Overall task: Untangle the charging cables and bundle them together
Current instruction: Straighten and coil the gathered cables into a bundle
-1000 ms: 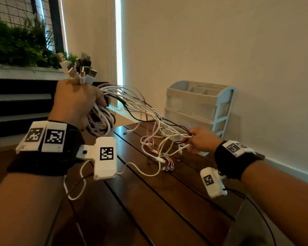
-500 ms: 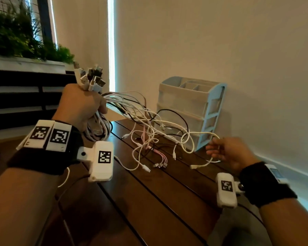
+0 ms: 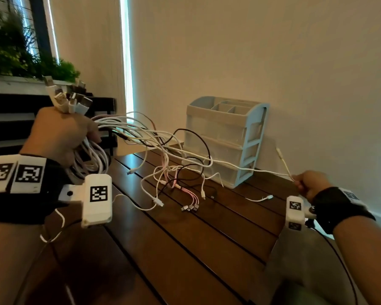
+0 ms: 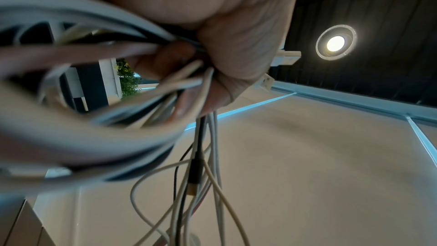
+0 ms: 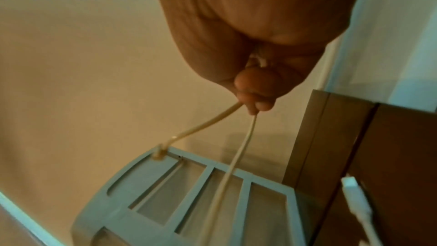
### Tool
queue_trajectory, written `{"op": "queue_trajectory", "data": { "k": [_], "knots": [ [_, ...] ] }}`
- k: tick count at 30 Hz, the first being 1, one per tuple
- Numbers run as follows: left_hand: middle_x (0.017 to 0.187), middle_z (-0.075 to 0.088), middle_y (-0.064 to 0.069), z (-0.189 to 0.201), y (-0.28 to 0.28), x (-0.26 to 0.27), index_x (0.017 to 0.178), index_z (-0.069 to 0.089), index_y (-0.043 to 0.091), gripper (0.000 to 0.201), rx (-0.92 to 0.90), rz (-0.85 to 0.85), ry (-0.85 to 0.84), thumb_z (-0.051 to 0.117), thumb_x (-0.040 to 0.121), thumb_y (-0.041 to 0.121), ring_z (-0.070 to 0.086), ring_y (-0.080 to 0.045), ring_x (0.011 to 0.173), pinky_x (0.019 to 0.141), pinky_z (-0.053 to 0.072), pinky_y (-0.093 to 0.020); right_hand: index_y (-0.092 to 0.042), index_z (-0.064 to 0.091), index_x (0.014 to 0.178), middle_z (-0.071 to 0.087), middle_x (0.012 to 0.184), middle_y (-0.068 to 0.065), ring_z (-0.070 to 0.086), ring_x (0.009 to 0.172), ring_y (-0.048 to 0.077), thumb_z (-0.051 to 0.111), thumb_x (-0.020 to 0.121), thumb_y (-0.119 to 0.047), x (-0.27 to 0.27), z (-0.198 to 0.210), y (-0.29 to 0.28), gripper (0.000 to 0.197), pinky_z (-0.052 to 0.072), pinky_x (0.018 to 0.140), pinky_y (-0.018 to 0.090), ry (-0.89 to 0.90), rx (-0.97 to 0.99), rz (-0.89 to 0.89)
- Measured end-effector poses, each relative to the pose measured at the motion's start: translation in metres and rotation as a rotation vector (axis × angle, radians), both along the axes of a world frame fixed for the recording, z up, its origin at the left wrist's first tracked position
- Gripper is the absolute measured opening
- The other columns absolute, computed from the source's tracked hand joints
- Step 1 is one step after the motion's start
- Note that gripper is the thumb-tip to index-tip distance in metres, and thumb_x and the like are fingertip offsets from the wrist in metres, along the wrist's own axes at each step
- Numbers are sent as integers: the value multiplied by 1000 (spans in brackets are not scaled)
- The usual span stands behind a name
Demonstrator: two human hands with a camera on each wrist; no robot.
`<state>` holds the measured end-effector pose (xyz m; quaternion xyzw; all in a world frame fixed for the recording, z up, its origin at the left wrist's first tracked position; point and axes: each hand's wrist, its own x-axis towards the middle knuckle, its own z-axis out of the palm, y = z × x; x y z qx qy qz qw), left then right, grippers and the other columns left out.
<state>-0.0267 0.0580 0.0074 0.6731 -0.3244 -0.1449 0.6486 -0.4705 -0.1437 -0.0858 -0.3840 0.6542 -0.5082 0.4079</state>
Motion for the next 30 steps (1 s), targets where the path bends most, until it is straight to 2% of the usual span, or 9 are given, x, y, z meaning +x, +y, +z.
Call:
{"op": "queue_trajectory", "data": {
  "k": [4,5,7,12,18,20,23,26,30],
  "knots": [
    [65,56,-17,-3,-3,-15,67,60,0,17,42,-73,-58,64,60,-15,54,-30,55,53,48,-32,-2,50,85,53,39,6,42,22,4,35,100,0,8,3,-1,22,32,26,13,-225,17,-4],
    [64,55,-17,-4,-4,-18,66,60,-1,16,43,-91,-75,64,60,-15,52,-29,54,53,47,-32,-2,50,96,66,65,15,56,33,7,35,102,-4,16,6,4,16,40,32,12,-309,19,25],
    [62,54,-16,-5,-5,-23,62,60,-2,14,41,-117,-115,64,58,-15,51,-29,54,52,45,-32,-2,41,130,52,124,23,70,74,28,36,103,-10,37,15,17,29,58,57,21,-426,6,103],
    [57,57,-13,-7,-9,-37,56,60,0,15,36,-165,-210,65,55,-14,51,-26,49,45,43,-25,-9,51,127,61,100,7,63,84,17,66,88,-11,108,53,70,42,56,70,27,382,-414,335],
    [59,58,-14,-13,-13,-58,53,61,3,17,17,-259,-281,66,54,-13,52,-27,57,51,43,-29,-32,22,148,43,146,-4,45,127,9,86,66,-32,218,79,122,104,37,99,22,787,-738,1029],
    [61,60,-14,-11,-10,-64,57,63,2,16,4,-297,-301,65,55,-14,56,-29,60,52,47,-33,-29,41,140,56,135,-1,56,116,16,82,70,-33,249,74,113,81,44,97,32,873,-832,970],
    [55,55,-12,-7,-6,-65,47,59,4,20,-4,-305,-334,65,53,-15,51,-28,57,51,42,-31,-14,68,97,70,90,4,63,81,21,69,82,-26,267,68,92,19,51,75,40,894,-925,899],
    [57,53,-14,-2,-1,-59,59,63,-6,10,13,-288,-334,65,55,-14,48,-27,54,48,39,-27,-11,66,86,63,75,-1,53,63,10,64,88,-24,259,69,76,13,40,58,21,984,-896,904],
    [58,55,-16,13,8,-36,62,61,-1,15,-47,-214,-306,65,53,-12,50,-28,51,44,42,-28,-8,67,95,61,77,2,53,69,16,61,89,-18,222,91,53,13,37,62,27,1170,-842,789]
  ]
}}
